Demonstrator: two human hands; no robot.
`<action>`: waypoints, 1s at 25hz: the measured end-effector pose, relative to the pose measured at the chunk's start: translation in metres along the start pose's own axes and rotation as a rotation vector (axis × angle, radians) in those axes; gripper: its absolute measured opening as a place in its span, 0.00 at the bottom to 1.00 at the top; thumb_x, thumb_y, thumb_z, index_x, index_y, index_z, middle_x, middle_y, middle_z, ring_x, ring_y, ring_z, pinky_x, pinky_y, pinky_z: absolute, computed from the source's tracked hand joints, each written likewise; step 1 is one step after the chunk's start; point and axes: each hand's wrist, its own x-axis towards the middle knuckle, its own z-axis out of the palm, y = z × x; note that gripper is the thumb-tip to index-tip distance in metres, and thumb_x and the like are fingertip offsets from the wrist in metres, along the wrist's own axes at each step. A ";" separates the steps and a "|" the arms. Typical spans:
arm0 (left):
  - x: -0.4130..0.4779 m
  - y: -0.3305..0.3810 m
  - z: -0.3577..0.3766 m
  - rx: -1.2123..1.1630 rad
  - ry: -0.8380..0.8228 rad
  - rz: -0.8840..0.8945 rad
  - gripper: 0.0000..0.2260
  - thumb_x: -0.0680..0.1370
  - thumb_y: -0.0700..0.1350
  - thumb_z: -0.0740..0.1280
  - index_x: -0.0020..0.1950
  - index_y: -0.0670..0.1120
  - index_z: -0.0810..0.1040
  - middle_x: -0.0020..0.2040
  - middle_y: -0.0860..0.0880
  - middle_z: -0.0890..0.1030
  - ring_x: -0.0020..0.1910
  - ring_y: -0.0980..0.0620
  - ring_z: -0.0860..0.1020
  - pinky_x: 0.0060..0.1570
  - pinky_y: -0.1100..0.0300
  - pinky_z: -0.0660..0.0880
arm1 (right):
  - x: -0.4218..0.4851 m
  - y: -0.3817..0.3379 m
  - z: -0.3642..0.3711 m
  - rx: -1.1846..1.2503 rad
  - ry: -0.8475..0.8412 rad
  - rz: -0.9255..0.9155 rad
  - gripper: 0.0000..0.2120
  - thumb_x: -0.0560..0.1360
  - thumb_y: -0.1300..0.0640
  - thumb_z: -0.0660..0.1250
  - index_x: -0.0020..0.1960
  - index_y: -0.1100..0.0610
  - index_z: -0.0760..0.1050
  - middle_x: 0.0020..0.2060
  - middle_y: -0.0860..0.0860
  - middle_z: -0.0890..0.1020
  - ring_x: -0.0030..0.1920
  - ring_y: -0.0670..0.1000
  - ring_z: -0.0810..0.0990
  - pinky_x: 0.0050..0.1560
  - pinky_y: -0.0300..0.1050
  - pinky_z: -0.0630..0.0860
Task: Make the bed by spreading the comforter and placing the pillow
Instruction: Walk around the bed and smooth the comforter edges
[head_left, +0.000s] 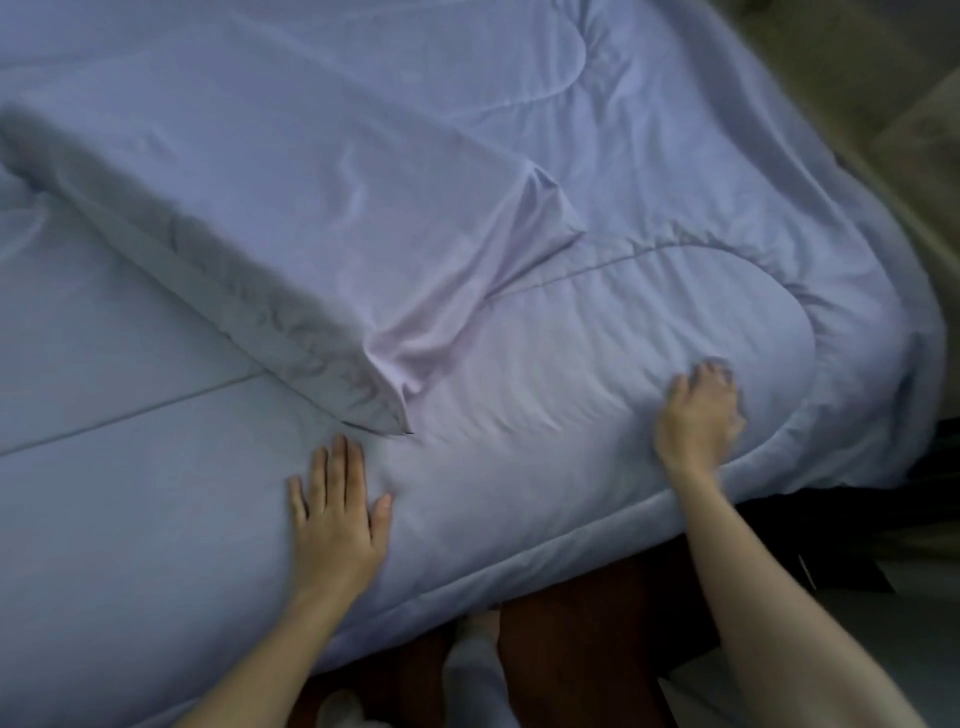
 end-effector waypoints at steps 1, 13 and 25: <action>0.001 0.000 0.000 0.016 0.004 0.001 0.30 0.77 0.55 0.53 0.74 0.38 0.64 0.74 0.38 0.65 0.71 0.38 0.67 0.67 0.36 0.60 | -0.012 -0.031 0.013 0.026 0.014 -0.100 0.30 0.77 0.45 0.46 0.70 0.61 0.67 0.70 0.62 0.70 0.71 0.63 0.66 0.68 0.67 0.61; -0.010 0.019 0.012 -0.017 0.031 0.141 0.30 0.78 0.56 0.52 0.72 0.34 0.65 0.72 0.37 0.68 0.69 0.39 0.69 0.68 0.40 0.59 | 0.026 0.041 -0.006 -0.322 -0.236 -0.344 0.29 0.78 0.40 0.43 0.77 0.45 0.49 0.78 0.47 0.51 0.78 0.52 0.51 0.72 0.67 0.48; 0.106 0.235 0.007 -0.040 0.097 0.143 0.30 0.76 0.54 0.53 0.74 0.38 0.63 0.74 0.41 0.66 0.73 0.44 0.64 0.71 0.44 0.56 | 0.175 -0.029 0.004 -0.251 -0.364 -0.839 0.25 0.80 0.42 0.49 0.77 0.42 0.52 0.78 0.45 0.52 0.78 0.50 0.48 0.74 0.58 0.42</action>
